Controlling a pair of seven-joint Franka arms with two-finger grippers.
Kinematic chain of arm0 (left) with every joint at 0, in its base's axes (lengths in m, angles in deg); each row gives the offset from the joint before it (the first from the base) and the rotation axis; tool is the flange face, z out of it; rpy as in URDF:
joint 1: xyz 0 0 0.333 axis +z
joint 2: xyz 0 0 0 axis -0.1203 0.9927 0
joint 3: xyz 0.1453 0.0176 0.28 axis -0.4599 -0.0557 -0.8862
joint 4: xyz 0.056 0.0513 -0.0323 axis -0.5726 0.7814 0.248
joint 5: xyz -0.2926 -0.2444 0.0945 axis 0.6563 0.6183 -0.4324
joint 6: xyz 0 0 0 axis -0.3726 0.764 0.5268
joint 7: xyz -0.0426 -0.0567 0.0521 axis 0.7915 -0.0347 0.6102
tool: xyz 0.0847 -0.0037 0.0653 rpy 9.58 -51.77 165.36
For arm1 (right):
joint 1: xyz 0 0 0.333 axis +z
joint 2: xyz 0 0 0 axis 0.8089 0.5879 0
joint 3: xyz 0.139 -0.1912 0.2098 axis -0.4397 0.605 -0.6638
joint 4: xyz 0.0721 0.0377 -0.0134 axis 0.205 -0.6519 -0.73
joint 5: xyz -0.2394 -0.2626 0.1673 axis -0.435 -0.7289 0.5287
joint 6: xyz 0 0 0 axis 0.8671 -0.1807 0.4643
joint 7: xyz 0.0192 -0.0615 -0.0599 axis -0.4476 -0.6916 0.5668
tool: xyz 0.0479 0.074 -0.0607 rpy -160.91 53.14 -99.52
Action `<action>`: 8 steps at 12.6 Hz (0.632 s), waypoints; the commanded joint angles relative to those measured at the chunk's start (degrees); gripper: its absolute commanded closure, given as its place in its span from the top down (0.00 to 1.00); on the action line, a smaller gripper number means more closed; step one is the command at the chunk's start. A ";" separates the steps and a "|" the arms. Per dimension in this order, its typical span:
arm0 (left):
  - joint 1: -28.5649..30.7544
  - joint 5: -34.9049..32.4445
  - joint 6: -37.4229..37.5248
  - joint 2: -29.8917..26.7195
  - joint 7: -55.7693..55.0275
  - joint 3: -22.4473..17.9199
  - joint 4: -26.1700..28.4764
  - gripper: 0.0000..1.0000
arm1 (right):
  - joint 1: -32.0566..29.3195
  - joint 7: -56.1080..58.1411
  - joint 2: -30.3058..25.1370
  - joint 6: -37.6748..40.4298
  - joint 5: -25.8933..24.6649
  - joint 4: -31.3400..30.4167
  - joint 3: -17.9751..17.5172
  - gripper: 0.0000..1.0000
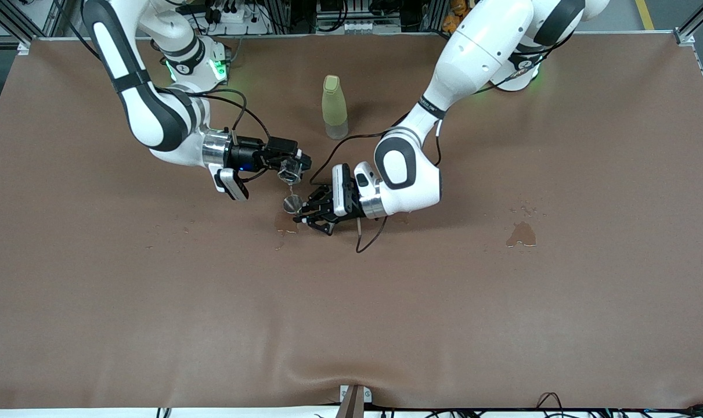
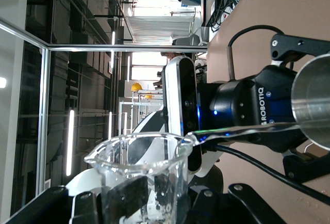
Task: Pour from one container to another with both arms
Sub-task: 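Pour the beaker's liquid into the jigger held by the left gripper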
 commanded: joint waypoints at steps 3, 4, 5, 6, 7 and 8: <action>0.13 -0.31 -0.58 -2.29 0.29 0.43 2.45 0.00 | -0.36 -7.12 -2.16 -0.08 0.21 -1.16 -0.39 0.00; 0.13 -0.31 -0.58 -2.38 0.29 0.52 2.62 0.00 | -0.36 -8.18 -2.16 -0.08 0.21 -1.16 -0.39 0.00; 0.13 -0.31 -0.58 -2.47 0.29 0.43 2.71 0.00 | -0.36 -8.97 -2.16 -0.08 0.21 -0.90 -0.39 0.00; 0.13 -0.31 -0.58 -2.47 0.29 0.43 2.80 0.00 | -0.36 -9.94 -2.16 0.01 0.21 -0.81 -0.39 0.00; 0.13 -0.31 -0.58 -2.47 0.29 0.52 2.80 0.00 | -0.36 -11.25 -2.16 0.01 0.21 -0.72 -0.39 0.00; 0.13 -0.31 -0.58 -2.56 0.29 0.52 2.80 0.00 | -0.36 -12.48 -2.16 0.45 0.29 -0.72 -0.39 0.00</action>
